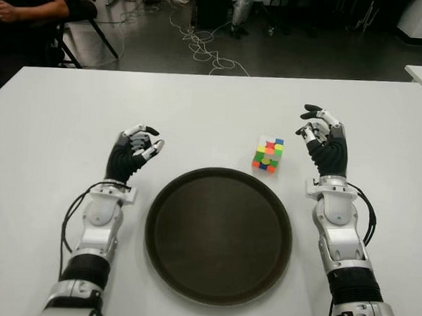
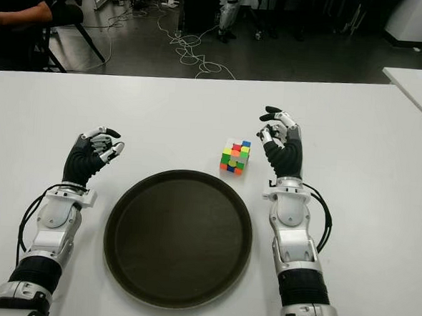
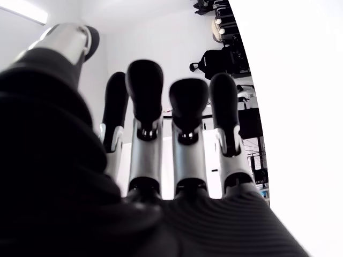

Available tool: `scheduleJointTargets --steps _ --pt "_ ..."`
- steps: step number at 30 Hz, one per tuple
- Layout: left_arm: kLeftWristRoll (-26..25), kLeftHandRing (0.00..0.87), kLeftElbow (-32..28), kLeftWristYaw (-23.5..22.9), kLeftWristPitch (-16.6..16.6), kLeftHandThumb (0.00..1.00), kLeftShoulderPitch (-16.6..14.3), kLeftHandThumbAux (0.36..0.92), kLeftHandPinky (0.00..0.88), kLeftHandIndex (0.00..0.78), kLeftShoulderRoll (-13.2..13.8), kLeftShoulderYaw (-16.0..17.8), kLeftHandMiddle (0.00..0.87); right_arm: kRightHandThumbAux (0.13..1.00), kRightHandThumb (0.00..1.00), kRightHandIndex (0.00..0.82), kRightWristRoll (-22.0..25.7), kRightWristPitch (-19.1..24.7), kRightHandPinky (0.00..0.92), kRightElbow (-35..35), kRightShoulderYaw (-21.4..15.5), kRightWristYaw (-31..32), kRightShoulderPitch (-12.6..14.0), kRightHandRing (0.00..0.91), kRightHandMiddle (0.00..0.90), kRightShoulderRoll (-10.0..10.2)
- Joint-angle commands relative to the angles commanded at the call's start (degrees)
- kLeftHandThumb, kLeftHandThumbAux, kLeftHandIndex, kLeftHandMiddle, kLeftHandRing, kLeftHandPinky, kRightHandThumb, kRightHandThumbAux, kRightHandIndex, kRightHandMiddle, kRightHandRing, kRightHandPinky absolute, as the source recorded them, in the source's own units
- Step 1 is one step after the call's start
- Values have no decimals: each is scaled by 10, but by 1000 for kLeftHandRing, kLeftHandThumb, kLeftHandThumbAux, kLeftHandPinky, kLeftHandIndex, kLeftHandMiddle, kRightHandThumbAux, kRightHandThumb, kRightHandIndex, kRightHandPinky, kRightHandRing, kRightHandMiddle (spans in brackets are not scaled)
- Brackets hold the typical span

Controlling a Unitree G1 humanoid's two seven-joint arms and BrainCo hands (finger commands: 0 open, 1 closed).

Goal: Pick up the Rubik's Cube and put it in the plate

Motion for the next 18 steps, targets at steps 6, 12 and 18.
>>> scheduleJointTargets --steps 6,12,18 --pt "-4 758 2 -4 -2 703 -1 709 739 436 0 1 760 717 702 440 -5 1 787 -1 1 -2 0 801 806 1" --pt "-8 756 2 -8 1 703 -1 710 739 436 0 1 759 717 701 441 -7 3 788 -5 2 -4 1 802 807 1" --pt "-8 757 5 -9 0 704 -1 710 743 436 0 1 759 717 701 441 -4 10 789 -9 1 -2 3 805 809 3"
